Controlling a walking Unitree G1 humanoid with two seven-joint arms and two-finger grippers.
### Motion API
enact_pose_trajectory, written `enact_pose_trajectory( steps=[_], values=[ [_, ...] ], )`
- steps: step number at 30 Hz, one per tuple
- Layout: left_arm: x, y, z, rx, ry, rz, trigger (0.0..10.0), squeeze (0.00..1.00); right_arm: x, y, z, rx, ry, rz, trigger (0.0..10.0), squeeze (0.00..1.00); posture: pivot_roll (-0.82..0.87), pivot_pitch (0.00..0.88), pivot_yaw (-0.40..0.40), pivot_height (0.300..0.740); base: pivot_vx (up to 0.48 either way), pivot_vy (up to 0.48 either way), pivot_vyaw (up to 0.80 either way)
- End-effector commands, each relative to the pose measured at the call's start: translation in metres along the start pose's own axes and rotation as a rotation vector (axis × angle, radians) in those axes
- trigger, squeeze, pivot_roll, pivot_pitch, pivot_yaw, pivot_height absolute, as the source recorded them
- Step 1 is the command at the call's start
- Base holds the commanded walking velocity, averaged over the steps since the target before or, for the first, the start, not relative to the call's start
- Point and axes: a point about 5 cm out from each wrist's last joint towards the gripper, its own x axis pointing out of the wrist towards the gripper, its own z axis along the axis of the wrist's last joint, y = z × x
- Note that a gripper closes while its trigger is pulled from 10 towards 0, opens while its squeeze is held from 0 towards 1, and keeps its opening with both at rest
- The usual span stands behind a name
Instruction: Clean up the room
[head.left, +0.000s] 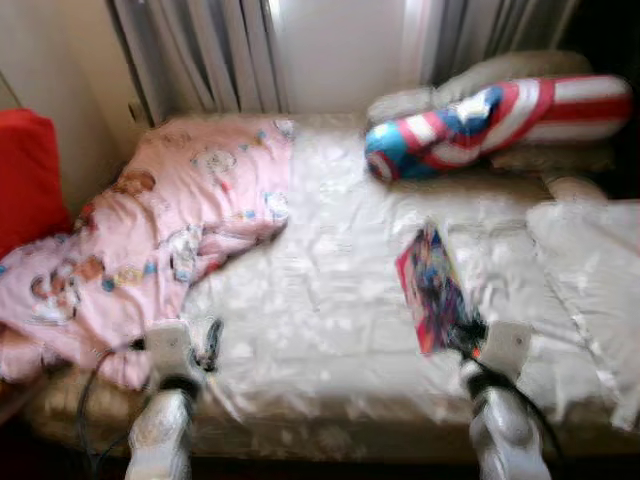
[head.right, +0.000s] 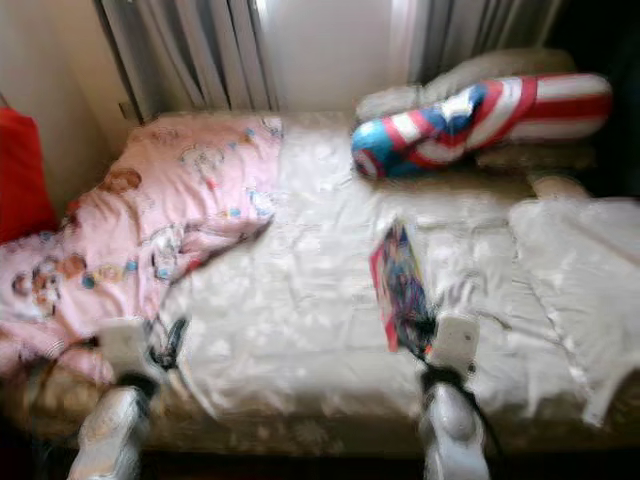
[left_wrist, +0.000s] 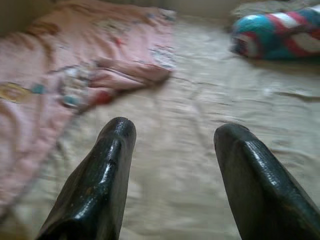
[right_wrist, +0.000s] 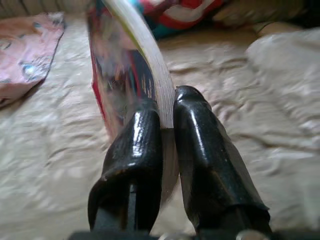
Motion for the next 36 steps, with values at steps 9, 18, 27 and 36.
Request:
enact_pose_trajectory(
  steps=[9, 18, 27, 36],
  values=[
    [-0.0032, 0.0129, 0.0028, 0.007, 0.000, 0.032, 10.0, 0.00, 0.0038, 0.0083, 0.0139, 0.018, -0.061, 0.024, 10.0, 0.00, -0.03, 0.025, 0.000, 0.740, 0.000, -0.166, 0.00],
    [-0.0041, 0.0129, 0.0030, -0.003, 0.002, 0.025, 10.0, 0.00, 0.0034, 0.0083, 0.0141, 0.019, -0.062, 0.023, 10.0, 0.00, -0.03, 0.030, 0.001, 0.740, 0.000, 0.000, 0.00],
    [-0.0047, 0.0090, 0.0030, 0.006, 0.003, 0.004, 10.0, 0.00, 0.0032, 0.0061, 0.0137, 0.019, -0.061, 0.011, 10.0, 0.00, -0.03, 0.031, 0.000, 0.740, 0.000, 0.000, 0.00],
    [-0.0061, 0.0096, 0.0025, 0.005, 0.004, 0.007, 10.0, 0.00, 0.0044, 0.0043, 0.0107, 0.024, -0.034, -0.011, 10.0, 0.00, -0.03, 0.030, -0.001, 0.740, 0.000, 0.000, -0.16]
  ],
)
